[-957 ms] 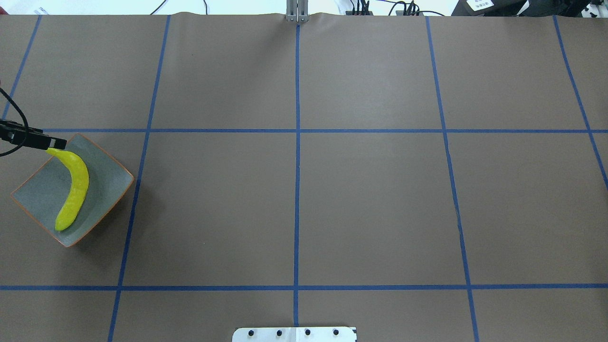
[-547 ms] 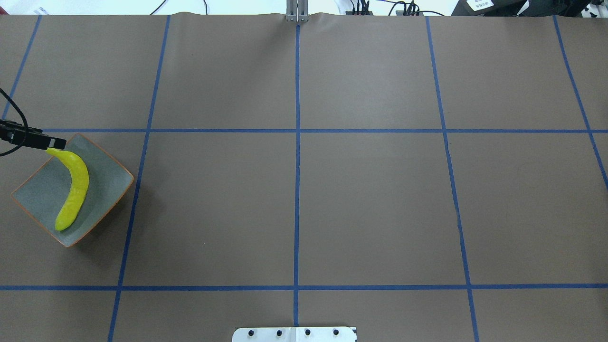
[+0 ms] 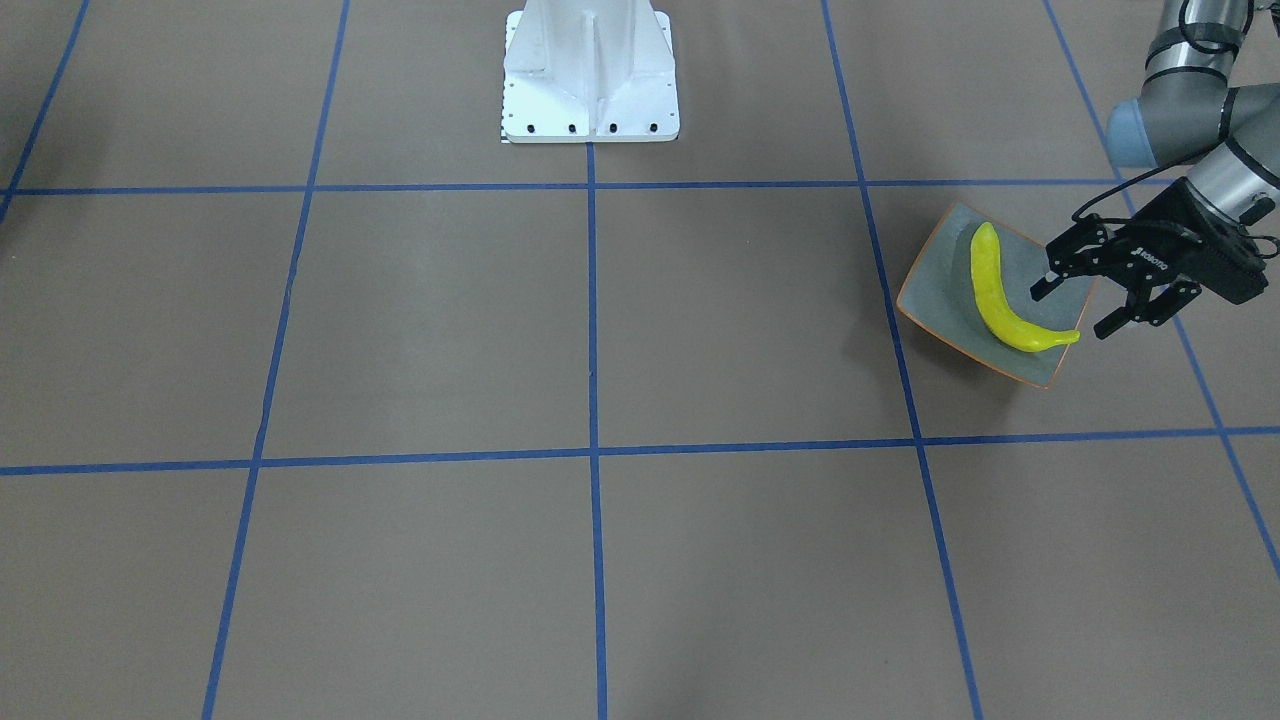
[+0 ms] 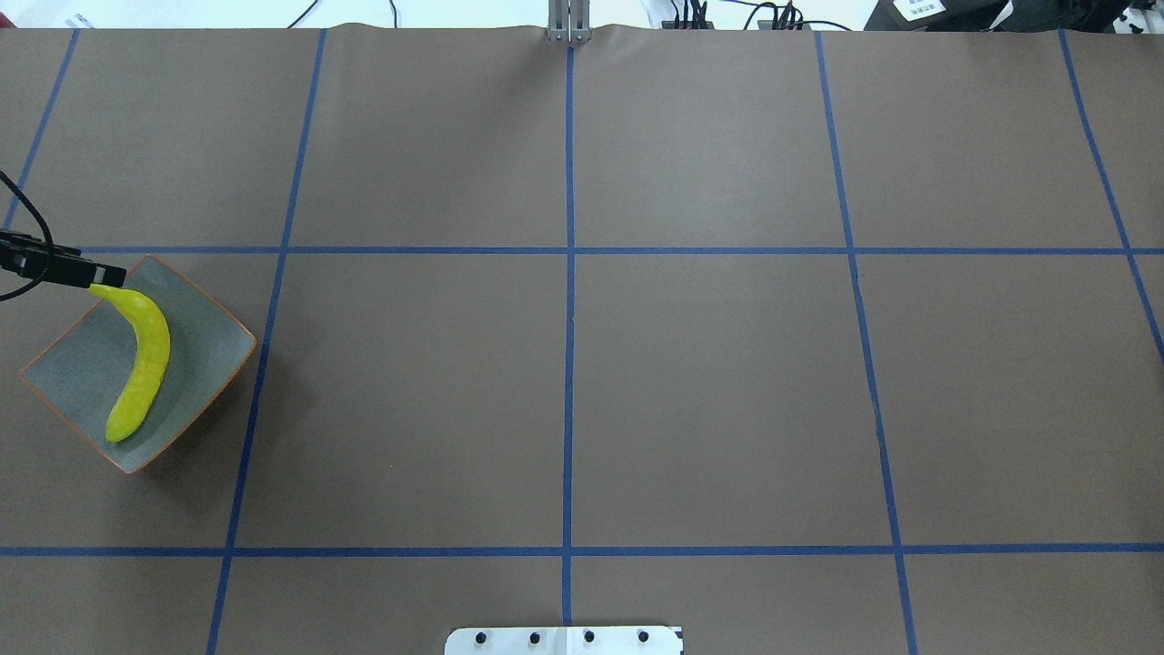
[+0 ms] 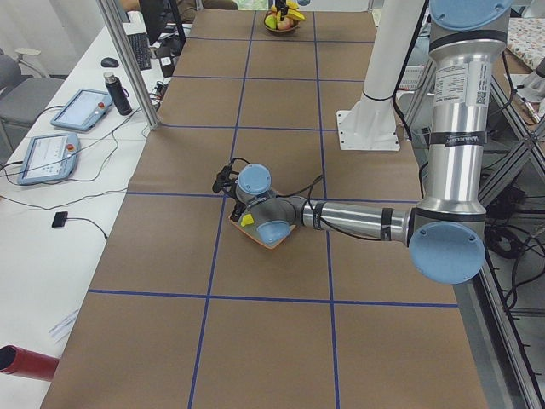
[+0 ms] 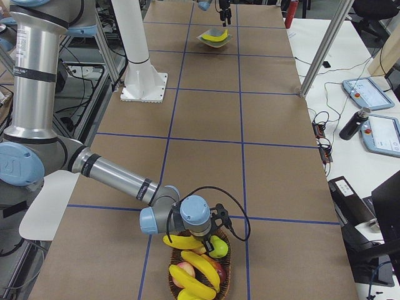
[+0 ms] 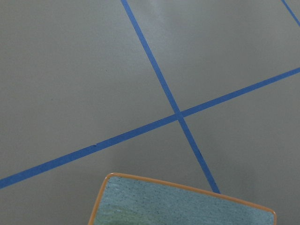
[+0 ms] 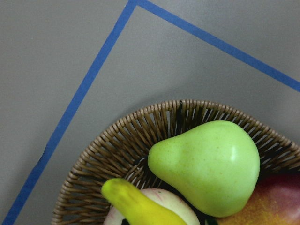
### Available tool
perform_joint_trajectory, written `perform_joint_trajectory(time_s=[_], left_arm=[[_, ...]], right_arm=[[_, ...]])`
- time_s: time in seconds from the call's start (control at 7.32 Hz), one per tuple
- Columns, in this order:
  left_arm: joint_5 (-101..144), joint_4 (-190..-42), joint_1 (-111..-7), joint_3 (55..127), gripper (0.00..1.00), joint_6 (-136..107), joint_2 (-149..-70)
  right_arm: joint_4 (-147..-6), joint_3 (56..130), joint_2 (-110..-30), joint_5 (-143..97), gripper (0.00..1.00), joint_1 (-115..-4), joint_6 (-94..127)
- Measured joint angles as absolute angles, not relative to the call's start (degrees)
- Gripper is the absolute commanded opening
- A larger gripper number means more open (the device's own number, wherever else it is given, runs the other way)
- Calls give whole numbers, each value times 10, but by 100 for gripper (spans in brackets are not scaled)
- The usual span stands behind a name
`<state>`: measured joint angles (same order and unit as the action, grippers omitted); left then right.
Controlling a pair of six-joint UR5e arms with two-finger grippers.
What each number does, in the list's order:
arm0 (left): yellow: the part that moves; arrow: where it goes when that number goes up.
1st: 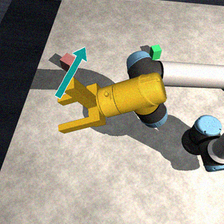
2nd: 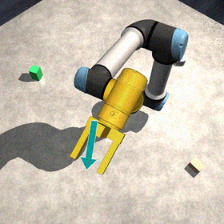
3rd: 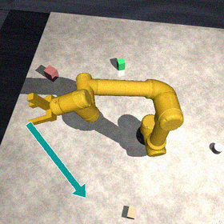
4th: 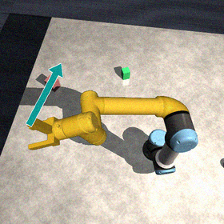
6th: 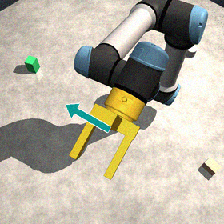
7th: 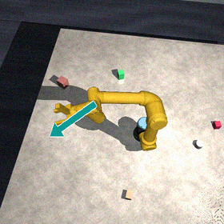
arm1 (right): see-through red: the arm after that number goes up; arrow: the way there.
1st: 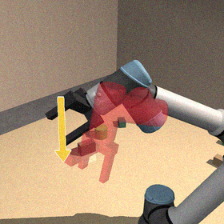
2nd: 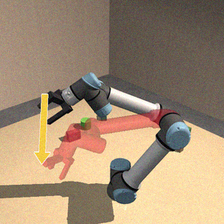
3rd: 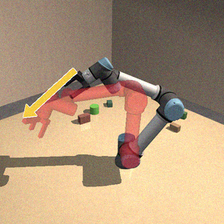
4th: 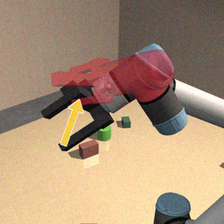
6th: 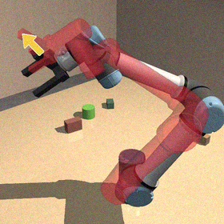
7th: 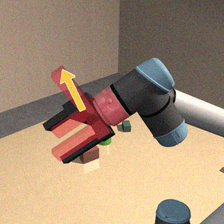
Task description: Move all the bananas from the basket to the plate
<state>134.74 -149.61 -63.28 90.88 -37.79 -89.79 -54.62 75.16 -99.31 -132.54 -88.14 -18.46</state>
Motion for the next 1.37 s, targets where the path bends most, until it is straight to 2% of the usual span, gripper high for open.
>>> perform_joint_trajectory(time_s=[0.68,1.37], left_arm=[[1333,-1498,-633,898,99,-379,-899],[1332,-1498,-632,893,99,-380,-900]], right_arm=[[-558,767,-975,-1334,0,-912,-184],[-752,899,-914,-1339,0,-907,-122]])
